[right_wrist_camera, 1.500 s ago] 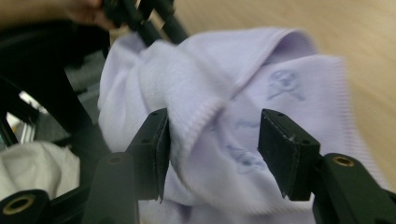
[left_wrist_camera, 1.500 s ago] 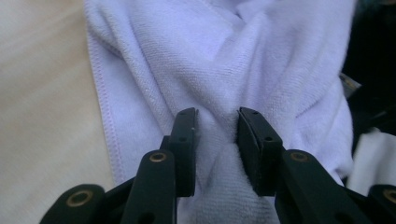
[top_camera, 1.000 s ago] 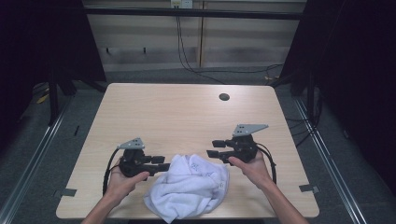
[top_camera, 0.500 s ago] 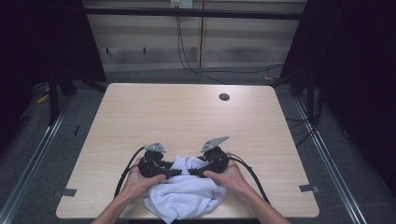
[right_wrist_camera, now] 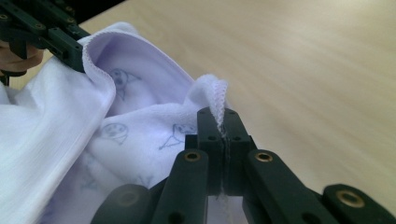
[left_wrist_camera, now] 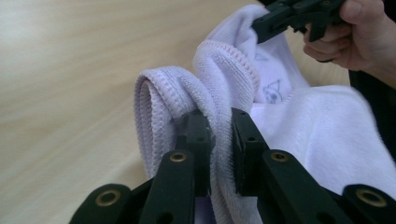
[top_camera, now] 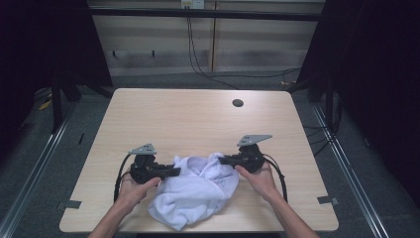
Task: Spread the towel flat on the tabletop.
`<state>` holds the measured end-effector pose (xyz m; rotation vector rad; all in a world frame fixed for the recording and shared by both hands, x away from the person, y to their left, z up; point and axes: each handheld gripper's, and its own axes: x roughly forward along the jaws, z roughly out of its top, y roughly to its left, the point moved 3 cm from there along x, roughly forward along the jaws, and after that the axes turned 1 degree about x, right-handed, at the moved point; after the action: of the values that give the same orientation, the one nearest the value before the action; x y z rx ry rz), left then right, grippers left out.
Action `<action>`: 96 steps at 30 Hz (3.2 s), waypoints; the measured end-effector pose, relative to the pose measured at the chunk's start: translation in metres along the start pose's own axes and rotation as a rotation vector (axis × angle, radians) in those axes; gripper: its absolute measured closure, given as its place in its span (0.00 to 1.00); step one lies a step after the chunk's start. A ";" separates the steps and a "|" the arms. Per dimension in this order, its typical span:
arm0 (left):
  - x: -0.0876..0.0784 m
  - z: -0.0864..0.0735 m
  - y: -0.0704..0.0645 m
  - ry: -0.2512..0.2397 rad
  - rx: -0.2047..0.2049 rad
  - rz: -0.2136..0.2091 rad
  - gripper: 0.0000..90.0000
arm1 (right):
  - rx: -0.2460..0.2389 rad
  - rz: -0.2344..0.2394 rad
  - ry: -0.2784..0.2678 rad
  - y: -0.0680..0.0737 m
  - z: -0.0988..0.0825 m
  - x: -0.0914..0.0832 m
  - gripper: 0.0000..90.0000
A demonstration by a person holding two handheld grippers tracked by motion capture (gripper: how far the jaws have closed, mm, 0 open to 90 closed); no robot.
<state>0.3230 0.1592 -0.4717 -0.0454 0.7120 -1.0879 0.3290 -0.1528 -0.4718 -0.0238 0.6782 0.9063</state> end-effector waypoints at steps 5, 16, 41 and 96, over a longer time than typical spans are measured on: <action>-0.033 0.017 0.009 -0.119 -0.008 0.060 0.90 | 0.051 -0.069 -0.098 -0.021 0.011 -0.036 0.99; -0.065 0.075 0.017 -0.261 0.042 0.162 0.91 | 0.081 -0.155 -0.215 -0.046 0.052 -0.081 0.99; -0.038 0.039 0.032 -0.178 0.030 0.154 0.87 | 0.059 -0.220 -0.151 -0.064 0.045 -0.081 0.99; -0.053 0.014 0.018 -0.143 0.058 0.146 0.94 | 0.002 -0.211 0.190 -0.045 -0.031 0.018 0.95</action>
<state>0.3310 0.2066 -0.4404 -0.0207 0.5458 -0.9546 0.3531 -0.1770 -0.5174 -0.1788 0.8368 0.7055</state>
